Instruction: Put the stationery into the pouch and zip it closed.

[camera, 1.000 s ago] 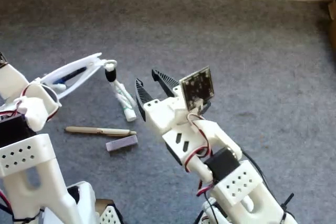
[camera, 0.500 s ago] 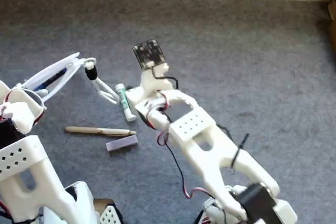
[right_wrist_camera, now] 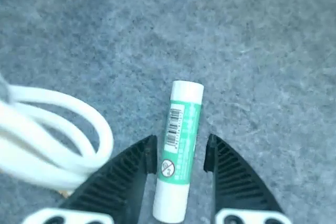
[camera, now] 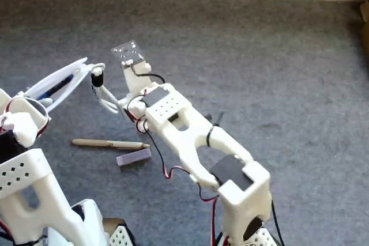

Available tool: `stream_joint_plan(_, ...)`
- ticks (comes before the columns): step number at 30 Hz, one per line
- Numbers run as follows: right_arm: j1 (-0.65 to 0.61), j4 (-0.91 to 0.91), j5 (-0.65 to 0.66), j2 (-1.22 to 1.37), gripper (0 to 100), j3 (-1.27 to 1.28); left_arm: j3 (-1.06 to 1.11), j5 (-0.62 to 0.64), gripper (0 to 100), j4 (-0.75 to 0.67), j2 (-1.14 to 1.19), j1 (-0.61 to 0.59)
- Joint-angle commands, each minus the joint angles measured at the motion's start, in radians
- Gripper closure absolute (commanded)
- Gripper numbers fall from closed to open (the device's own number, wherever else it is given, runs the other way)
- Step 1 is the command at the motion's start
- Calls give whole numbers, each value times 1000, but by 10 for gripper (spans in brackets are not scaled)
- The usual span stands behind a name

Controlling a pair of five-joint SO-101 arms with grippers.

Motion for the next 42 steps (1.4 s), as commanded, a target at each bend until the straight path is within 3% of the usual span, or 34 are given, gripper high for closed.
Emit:
stream_joint_plan(1,-8,7,-5,39,850,-114,-70,-6,994,0,-35,-19)
stream_joint_plan(19,12,16,-3,205,850,-202,-67,-6,994,5,-35,-13)
stream_joint_plan(26,15,127,17,209,854,-203,-67,-6,994,5,-35,-13)
stream_joint_plan(32,42,199,84,208,988,-202,-67,-6,994,6,-35,-13)
stream_joint_plan(42,182,490,123,137,992,-234,-65,-6,994,5,-35,-12)
